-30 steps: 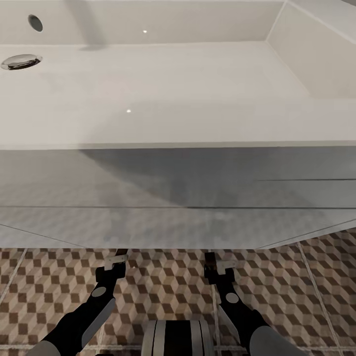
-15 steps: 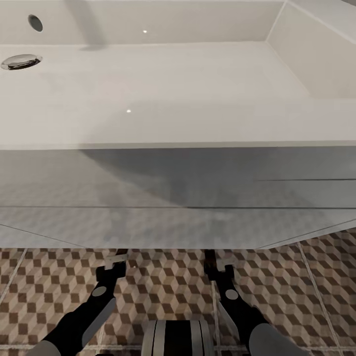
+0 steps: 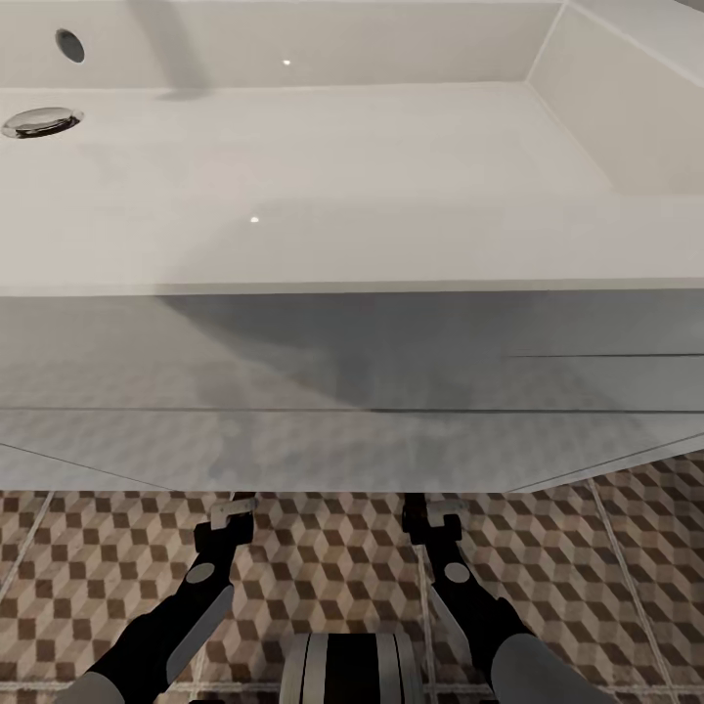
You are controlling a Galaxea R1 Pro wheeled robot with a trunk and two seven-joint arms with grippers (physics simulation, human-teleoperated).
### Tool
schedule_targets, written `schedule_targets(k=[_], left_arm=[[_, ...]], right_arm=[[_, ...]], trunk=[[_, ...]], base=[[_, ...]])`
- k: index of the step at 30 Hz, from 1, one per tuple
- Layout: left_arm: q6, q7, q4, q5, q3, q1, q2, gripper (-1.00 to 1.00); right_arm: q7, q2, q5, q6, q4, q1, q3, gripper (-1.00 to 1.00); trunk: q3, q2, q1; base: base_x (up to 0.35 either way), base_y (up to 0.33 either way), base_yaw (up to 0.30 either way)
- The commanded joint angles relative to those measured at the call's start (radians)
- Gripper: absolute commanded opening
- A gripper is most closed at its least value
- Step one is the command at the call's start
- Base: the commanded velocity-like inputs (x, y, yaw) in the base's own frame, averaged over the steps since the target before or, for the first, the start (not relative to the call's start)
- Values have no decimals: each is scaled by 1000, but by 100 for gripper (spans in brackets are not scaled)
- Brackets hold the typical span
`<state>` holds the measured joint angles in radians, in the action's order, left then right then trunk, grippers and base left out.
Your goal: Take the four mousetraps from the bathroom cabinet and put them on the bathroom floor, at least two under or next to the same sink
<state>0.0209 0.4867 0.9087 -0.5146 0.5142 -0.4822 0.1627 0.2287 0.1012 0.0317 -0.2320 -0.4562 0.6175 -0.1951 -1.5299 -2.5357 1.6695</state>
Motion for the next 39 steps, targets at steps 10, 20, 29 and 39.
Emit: schedule_targets(k=[10,20,29,39], left_arm=[[2,9,6,-9,-18,-1,2,-100],[1,9,28,-9,-42,-1,2,-100],[0,2,52,-8,-45,-1,7,-100],[3,1,53,-7,-52,-1,5,-100]], right_arm=[[8,0,-1,0,2,1,-6,-100],[8,-1,-1,0,1,1,-5,-100],[8,-1,-1,0,-27,1,-4,-100],[6,-1,-3,0,-39,1,-3,-100]], trunk=[[-1,0,0],[-1,0,0],[-1,0,0],[-1,0,0]], base=[[0,0,0],[0,0,0],[0,0,0],[0,0,0]])
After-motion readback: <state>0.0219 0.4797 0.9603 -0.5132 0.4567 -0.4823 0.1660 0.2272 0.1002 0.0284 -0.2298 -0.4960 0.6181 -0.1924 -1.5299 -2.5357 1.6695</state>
